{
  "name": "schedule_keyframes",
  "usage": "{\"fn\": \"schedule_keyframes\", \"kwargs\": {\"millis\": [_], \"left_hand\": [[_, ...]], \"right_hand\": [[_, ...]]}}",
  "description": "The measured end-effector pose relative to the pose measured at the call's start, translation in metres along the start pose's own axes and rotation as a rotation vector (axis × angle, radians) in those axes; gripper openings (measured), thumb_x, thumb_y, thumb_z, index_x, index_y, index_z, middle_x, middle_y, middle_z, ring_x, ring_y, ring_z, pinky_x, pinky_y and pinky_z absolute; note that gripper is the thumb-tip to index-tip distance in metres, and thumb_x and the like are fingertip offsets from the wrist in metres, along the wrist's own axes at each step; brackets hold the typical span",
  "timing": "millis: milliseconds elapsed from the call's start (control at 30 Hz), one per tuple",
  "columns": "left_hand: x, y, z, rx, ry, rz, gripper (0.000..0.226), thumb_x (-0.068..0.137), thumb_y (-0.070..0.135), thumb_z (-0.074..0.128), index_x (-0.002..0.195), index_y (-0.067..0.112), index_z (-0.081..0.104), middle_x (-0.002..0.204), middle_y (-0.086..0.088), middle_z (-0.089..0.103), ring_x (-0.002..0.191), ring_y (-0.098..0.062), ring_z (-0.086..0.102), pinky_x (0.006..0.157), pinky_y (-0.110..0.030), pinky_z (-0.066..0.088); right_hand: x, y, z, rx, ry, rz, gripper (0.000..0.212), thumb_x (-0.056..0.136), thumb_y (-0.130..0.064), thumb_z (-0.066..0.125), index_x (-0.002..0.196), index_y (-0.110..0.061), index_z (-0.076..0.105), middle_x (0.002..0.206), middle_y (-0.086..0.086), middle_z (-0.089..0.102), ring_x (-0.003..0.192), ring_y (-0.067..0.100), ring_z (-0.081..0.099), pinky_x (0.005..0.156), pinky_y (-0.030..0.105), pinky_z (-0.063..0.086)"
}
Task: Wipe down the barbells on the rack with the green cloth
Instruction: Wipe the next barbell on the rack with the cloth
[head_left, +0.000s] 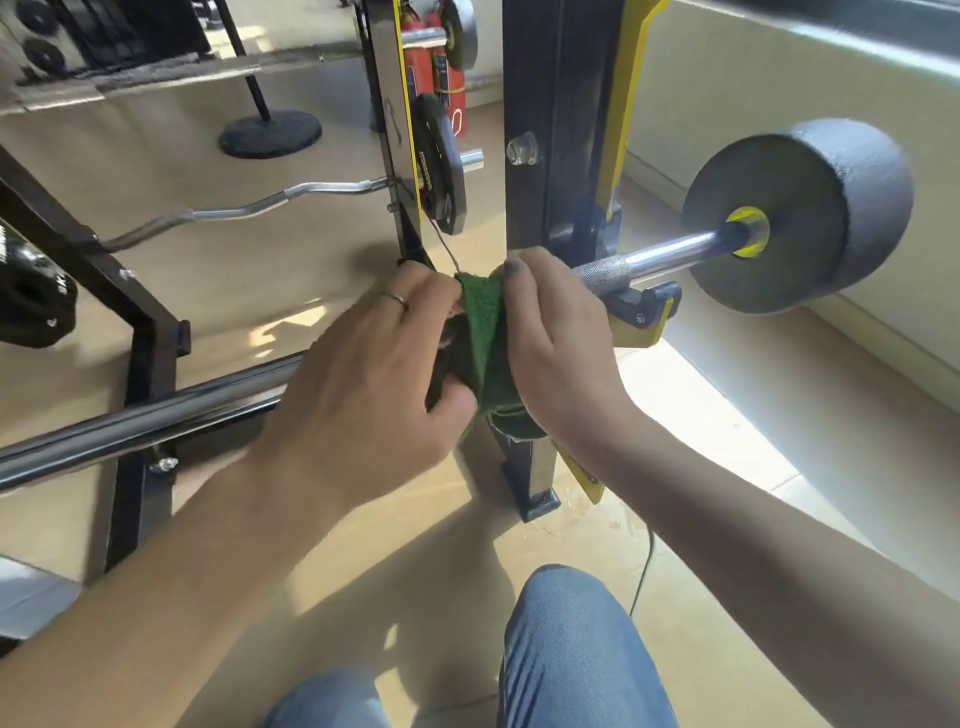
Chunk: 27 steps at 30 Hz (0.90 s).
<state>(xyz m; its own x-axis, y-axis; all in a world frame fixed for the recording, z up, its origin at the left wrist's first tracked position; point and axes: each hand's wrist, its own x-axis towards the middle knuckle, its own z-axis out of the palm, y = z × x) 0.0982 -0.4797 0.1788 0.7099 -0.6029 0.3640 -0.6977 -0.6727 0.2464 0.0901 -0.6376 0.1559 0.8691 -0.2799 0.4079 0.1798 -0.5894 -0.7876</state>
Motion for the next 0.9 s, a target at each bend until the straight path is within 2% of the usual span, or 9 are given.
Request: {"fn": "schedule_keyframes", "kwargs": {"millis": [67,167,233,367,500,600,667,767,900], "left_hand": [[-0.010,0.021,0.006,-0.207,-0.033,-0.051,0.017,0.092,0.035,0.050,0.102,0.027,0.038,0.096,0.008,0.043,0.084,-0.012,0.047,0.067,-0.033,0.043],[-0.016,0.035,0.025,-0.498,-0.174,-0.270,0.024,0.094,0.055,0.050,0.097,0.033,0.041,0.090,0.013,0.054,0.084,-0.002,0.054,0.067,-0.022,0.041],[-0.013,0.037,0.037,-0.563,-0.198,-0.322,0.021,0.094,0.045,0.057,0.093,0.028,0.045,0.083,0.008,0.061,0.078,-0.008,0.059,0.062,-0.027,0.045],[-0.006,0.032,0.056,-0.643,-0.228,-0.468,0.017,0.099,0.019,0.049,0.082,0.017,0.052,0.076,0.000,0.059,0.074,-0.020,0.058,0.060,-0.029,0.042],[-0.006,0.022,0.079,-0.770,-0.344,-0.676,0.021,0.099,0.021,0.045,0.097,0.008,0.061,0.098,-0.013,0.066,0.094,-0.029,0.063,0.084,-0.046,0.050],[-0.007,0.020,0.093,-0.807,-0.370,-0.756,0.021,0.101,0.023,0.045,0.097,0.013,0.063,0.100,-0.009,0.066,0.094,-0.025,0.062,0.079,-0.040,0.047],[-0.003,0.022,0.098,-0.825,-0.373,-0.772,0.021,0.102,0.024,0.044,0.097,0.019,0.064,0.100,-0.003,0.067,0.094,-0.019,0.062,0.079,-0.036,0.046],[0.004,0.022,0.101,-0.893,-0.372,-0.785,0.023,0.103,0.024,0.043,0.103,0.021,0.066,0.105,-0.003,0.069,0.101,-0.019,0.065,0.094,-0.039,0.050],[0.017,0.021,0.104,-1.071,-0.322,-0.848,0.024,0.105,0.023,0.041,0.105,0.018,0.064,0.109,-0.013,0.069,0.104,-0.026,0.067,0.092,-0.043,0.052]], "right_hand": [[-0.010,0.005,-0.011,0.130,-0.051,0.149,0.032,0.105,-0.033,0.034,0.093,-0.016,0.058,0.083,-0.007,0.059,0.081,0.006,0.057,0.067,0.020,0.048],[-0.022,0.016,-0.024,0.215,-0.090,0.265,0.026,0.104,-0.035,0.038,0.098,-0.024,0.061,0.088,-0.011,0.065,0.084,0.001,0.061,0.072,0.020,0.053],[-0.034,0.027,-0.027,0.111,-0.132,0.230,0.022,0.104,-0.034,0.040,0.104,-0.025,0.059,0.093,-0.013,0.064,0.086,-0.002,0.060,0.070,0.014,0.050],[-0.050,0.063,-0.027,-0.024,-0.154,0.289,0.008,0.097,-0.034,0.053,0.100,-0.029,0.058,0.092,-0.022,0.059,0.085,-0.008,0.057,0.065,0.011,0.045],[-0.050,0.094,-0.035,0.145,-0.096,0.558,0.011,0.086,-0.014,0.066,0.097,-0.018,0.067,0.090,-0.001,0.068,0.081,0.015,0.063,0.063,0.027,0.047],[-0.052,0.113,-0.041,0.342,-0.124,0.731,0.024,0.076,-0.016,0.071,0.098,-0.013,0.064,0.090,0.013,0.069,0.079,0.027,0.061,0.069,0.037,0.044],[-0.049,0.123,-0.046,0.427,-0.166,0.768,0.034,0.075,-0.021,0.072,0.105,-0.012,0.061,0.105,0.024,0.065,0.084,0.030,0.060,0.073,0.044,0.044],[-0.041,0.132,-0.055,0.496,-0.384,0.770,0.035,0.090,-0.022,0.066,0.122,-0.012,0.055,0.127,0.018,0.055,0.109,0.026,0.059,0.089,0.043,0.050],[-0.039,0.147,-0.069,0.629,-0.956,0.737,0.051,0.094,-0.024,0.059,0.138,-0.002,0.044,0.141,0.019,0.052,0.127,0.038,0.051,0.109,0.048,0.039]]}}
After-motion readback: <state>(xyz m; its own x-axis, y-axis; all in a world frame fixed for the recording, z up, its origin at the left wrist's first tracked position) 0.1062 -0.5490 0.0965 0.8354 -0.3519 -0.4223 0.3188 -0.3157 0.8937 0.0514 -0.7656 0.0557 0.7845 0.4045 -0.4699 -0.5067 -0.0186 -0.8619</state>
